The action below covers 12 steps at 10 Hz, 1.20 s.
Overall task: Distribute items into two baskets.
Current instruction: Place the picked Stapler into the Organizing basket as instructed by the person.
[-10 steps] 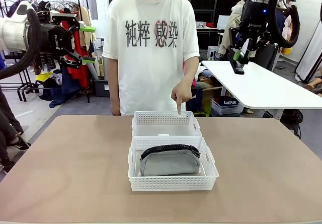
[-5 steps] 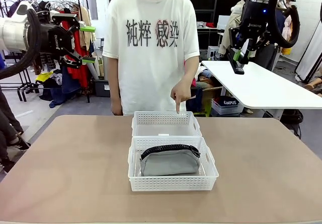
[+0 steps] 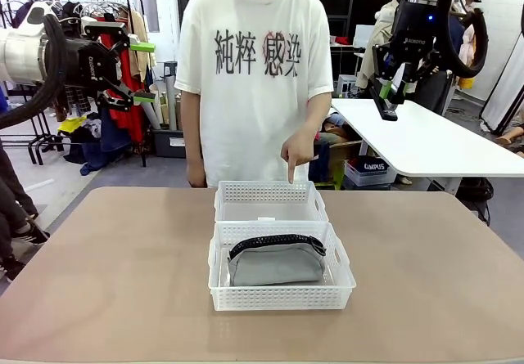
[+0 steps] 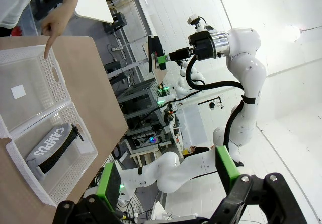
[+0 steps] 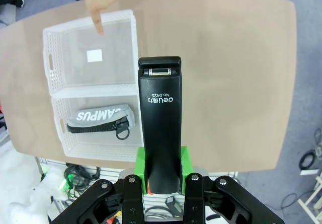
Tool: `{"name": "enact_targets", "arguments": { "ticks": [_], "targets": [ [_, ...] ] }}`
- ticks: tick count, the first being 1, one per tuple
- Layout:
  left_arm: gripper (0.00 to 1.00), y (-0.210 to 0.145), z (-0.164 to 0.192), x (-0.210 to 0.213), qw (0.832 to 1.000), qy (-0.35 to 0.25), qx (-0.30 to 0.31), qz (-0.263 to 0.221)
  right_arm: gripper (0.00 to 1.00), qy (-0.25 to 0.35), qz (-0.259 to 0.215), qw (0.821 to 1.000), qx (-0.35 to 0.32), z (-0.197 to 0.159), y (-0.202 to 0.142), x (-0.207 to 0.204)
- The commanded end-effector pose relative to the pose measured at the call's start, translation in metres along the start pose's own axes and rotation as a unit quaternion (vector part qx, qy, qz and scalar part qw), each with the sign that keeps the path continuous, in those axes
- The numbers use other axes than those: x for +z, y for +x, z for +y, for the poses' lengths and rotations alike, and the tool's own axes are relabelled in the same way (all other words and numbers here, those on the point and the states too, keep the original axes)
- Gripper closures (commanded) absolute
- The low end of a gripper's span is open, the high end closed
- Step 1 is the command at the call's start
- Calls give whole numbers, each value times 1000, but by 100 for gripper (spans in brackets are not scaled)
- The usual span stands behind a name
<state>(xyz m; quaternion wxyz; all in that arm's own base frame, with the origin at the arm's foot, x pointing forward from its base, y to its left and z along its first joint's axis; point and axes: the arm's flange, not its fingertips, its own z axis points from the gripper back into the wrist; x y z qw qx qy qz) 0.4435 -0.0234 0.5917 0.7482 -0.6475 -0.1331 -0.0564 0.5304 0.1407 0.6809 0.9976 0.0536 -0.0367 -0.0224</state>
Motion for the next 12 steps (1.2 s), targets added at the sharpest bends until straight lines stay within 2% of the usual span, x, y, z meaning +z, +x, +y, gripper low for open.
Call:
{"name": "enact_targets", "arguments": {
  "ticks": [1, 3, 4, 5, 7, 8, 9, 10, 11, 12],
  "targets": [
    [0, -1, -2, 2, 1000, -8, 0, 1, 100, 0, 0, 1000, 0, 0, 0, 0],
    [0, -1, -2, 2, 1000, -8, 0, 1, 100, -7, 45, 992, 119, 25, 11, -16],
    [0, -1, -2, 2, 1000, -8, 0, 1, 100, -21, 48, 982, 184, 38, 15, -26],
    [0, -1, -2, 2, 1000, -8, 0, 1, 100, -25, 74, 972, 222, 52, 27, -35],
    [0, -1, -2, 2, 1000, -8, 0, 1, 100, -59, 93, 943, 315, 83, 32, -59],
    [0, -1, -2, 2, 1000, -8, 0, 1, 100, -77, 95, 913, 389, 98, 30, -73],
    [0, -1, -2, 2, 1000, -8, 0, 1, 100, -91, 107, 891, 433, 119, 27, -87],
    [0, -1, -2, 2, 1000, -8, 0, 1, 100, -103, 100, 871, 470, 133, 29, -97],
    [0, -1, -2, 2, 1000, -8, 0, 1, 100, -116, 69, 874, 466, 146, 30, -110],
    [0, -1, -2, 2, 1000, -8, 0, 1, 100, -114, 77, 869, 475, 151, 30, -115]
  ]
}}
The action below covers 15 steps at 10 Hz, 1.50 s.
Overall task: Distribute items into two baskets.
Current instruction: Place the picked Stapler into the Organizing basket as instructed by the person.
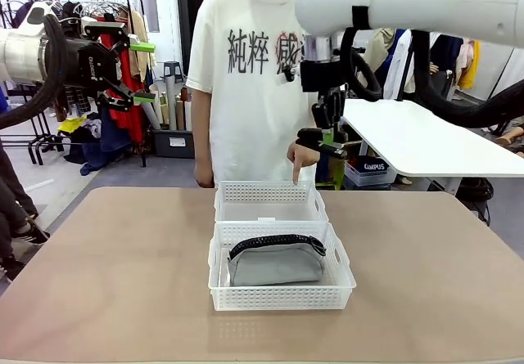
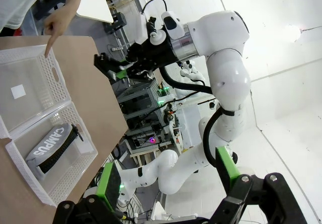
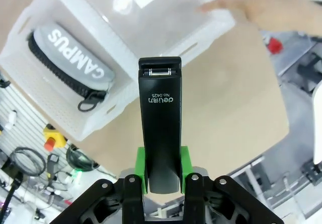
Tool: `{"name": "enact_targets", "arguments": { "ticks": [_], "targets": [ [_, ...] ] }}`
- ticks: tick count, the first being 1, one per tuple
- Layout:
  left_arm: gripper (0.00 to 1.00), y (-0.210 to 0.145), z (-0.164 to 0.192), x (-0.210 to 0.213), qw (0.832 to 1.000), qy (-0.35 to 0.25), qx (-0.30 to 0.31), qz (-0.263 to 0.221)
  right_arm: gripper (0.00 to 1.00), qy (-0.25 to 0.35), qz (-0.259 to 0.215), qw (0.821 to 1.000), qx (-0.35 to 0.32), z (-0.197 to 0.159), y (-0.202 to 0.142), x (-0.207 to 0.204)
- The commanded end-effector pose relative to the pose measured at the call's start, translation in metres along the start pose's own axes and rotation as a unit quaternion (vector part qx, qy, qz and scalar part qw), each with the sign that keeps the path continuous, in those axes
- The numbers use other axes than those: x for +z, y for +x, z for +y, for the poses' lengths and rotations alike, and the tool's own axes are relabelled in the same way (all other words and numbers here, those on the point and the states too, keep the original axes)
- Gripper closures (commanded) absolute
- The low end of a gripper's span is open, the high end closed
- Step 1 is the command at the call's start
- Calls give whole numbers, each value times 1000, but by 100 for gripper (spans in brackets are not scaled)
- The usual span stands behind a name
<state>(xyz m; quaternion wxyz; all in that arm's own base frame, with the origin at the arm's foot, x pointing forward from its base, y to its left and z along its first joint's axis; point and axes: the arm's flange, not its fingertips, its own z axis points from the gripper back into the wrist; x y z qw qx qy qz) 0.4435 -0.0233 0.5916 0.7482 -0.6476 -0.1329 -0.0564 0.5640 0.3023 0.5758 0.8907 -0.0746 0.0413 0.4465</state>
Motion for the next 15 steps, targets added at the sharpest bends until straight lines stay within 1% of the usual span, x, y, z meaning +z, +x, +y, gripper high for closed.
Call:
{"name": "enact_targets", "arguments": {
  "ticks": [1, 2, 3, 8, 9, 11, 13, 15],
  "targets": [
    [0, -1, -2, 2, 1000, -8, 0, 1, 100, -12, -19, 1000, 7, -8, 7, 9],
    [0, -1, -2, 2, 1000, -8, 0, 1, 100, -9, -35, 999, -31, -6, 0, 16],
    [0, -1, -2, 2, 1000, -8, 0, 1, 100, -5, -8, 1000, 4, 1, 6, -2],
    [0, -1, -2, 2, 1000, -8, 0, 1, 100, -5, -8, 1000, -1, 0, 7, -6],
    [0, -1, -2, 2, 1000, -8, 0, 1, 100, -6, -23, 998, 53, -1, 12, -6],
    [0, -1, -2, 2, 1000, -8, 0, 1, 100, -5, -30, 991, 127, 2, 31, -5],
    [0, -1, -2, 2, 1000, -8, 0, 1, 100, -15, -24, 984, 178, 8, 49, -5],
    [0, -1, -2, 2, 1000, -8, 0, 1, 100, -27, -16, 973, 230, 19, 69, -16]
  ]
}}
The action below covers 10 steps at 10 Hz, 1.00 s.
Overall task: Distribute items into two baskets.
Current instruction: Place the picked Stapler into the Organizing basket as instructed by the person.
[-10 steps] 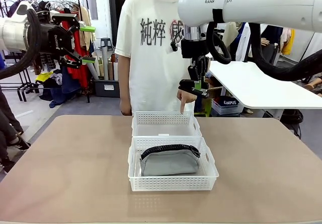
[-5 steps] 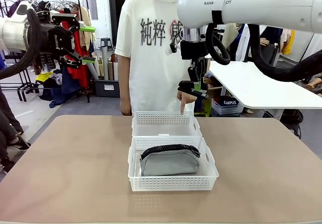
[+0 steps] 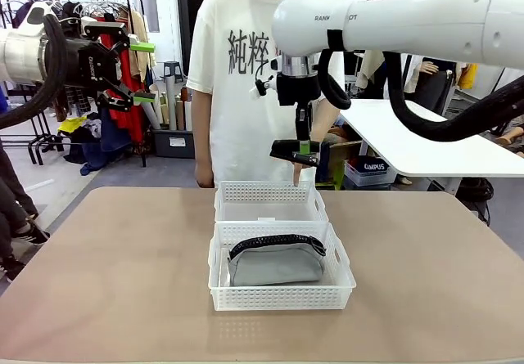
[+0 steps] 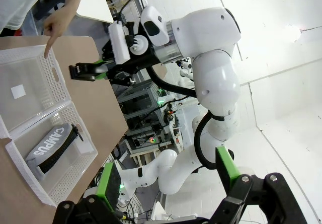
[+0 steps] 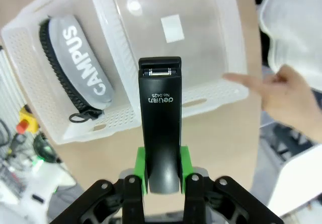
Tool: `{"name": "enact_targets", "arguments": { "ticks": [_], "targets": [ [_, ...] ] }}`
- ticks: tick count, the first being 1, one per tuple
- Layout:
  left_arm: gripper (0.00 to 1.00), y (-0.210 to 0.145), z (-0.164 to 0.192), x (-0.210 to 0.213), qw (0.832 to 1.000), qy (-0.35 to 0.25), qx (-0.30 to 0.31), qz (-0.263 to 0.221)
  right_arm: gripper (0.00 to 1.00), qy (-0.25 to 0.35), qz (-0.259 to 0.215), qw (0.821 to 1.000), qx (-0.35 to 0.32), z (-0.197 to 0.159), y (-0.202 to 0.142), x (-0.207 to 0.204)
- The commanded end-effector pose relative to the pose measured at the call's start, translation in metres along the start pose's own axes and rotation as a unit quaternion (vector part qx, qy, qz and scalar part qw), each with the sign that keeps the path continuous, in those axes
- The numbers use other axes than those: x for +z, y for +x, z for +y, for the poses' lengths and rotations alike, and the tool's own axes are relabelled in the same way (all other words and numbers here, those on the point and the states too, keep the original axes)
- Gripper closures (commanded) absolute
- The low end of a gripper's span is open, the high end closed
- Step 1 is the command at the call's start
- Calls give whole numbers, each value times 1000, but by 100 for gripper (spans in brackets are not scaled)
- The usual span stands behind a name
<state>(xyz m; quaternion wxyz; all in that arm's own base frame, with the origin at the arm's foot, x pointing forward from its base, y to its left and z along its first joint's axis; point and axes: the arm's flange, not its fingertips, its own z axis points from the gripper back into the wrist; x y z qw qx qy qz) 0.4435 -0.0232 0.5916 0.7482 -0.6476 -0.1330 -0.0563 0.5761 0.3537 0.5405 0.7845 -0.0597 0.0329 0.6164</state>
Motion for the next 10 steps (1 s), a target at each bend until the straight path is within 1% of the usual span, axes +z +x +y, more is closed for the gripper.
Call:
{"name": "enact_targets", "arguments": {
  "ticks": [1, 2, 3, 6, 7, 10],
  "targets": [
    [0, -1, -2, 2, 1000, -8, 0, 1, 100, -40, 5, 998, 50, -10, 24, -1],
    [0, -1, -2, 2, 1000, -8, 0, 1, 100, -55, 18, 995, 79, -5, 34, -18],
    [0, -1, -2, 2, 1000, -8, 0, 1, 100, -73, 24, 993, 94, -6, 41, -31],
    [0, -1, -2, 2, 1000, -8, 0, 1, 100, -92, 57, 986, 125, -8, 63, -80],
    [0, -1, -2, 2, 1000, -8, 0, 1, 100, -84, 69, 985, 134, -12, 65, -94],
    [0, -1, -2, 2, 1000, -8, 0, 1, 100, -46, 68, 986, 145, -17, 69, -130]
  ]
}}
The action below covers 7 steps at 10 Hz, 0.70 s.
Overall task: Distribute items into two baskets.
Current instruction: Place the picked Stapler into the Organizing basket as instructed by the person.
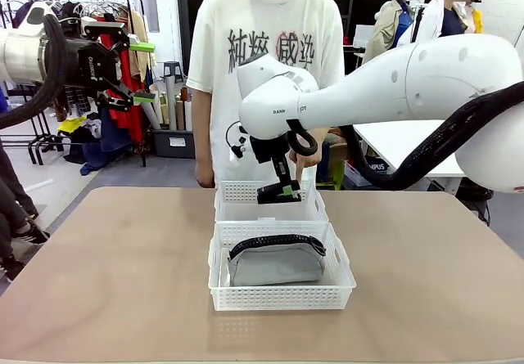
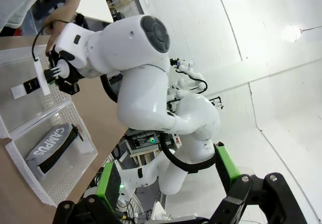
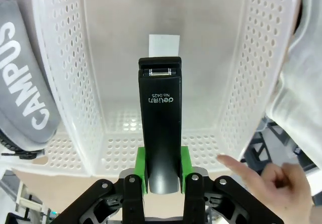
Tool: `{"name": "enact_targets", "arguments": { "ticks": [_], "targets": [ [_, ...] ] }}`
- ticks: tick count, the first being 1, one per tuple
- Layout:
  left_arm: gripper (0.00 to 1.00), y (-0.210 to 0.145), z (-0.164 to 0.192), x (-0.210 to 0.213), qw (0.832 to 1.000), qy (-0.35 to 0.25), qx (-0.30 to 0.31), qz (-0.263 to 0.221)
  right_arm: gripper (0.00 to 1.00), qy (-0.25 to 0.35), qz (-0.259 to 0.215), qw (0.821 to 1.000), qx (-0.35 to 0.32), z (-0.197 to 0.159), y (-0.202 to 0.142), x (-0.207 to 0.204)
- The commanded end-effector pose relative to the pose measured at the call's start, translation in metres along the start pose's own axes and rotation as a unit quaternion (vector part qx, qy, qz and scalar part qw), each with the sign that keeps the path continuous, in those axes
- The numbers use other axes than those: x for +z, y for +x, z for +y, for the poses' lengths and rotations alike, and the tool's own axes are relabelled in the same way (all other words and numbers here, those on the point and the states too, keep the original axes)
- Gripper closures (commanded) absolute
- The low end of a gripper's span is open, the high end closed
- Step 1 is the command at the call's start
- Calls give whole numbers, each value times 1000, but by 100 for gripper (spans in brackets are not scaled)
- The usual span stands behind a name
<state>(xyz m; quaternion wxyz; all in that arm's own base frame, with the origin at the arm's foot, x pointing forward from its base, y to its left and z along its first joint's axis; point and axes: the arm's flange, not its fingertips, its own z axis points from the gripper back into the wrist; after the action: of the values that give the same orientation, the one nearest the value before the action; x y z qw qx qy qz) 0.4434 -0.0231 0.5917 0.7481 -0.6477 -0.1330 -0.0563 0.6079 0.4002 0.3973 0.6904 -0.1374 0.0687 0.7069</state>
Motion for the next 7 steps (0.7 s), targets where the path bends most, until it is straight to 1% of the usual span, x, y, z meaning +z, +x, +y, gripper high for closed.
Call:
{"name": "enact_targets", "arguments": {
  "ticks": [1, 4, 7],
  "targets": [
    [0, -1, -2, 2, 1000, -8, 0, 1, 100, 8, -2, 1000, 13, -3, -3, -4],
    [0, -1, -2, 2, 1000, -8, 0, 1, 100, 22, 5, 1000, 17, -4, -2, -21],
    [0, -1, -2, 2, 1000, -8, 0, 1, 100, 31, -16, 999, 17, -9, 9, -29]
  ]
}}
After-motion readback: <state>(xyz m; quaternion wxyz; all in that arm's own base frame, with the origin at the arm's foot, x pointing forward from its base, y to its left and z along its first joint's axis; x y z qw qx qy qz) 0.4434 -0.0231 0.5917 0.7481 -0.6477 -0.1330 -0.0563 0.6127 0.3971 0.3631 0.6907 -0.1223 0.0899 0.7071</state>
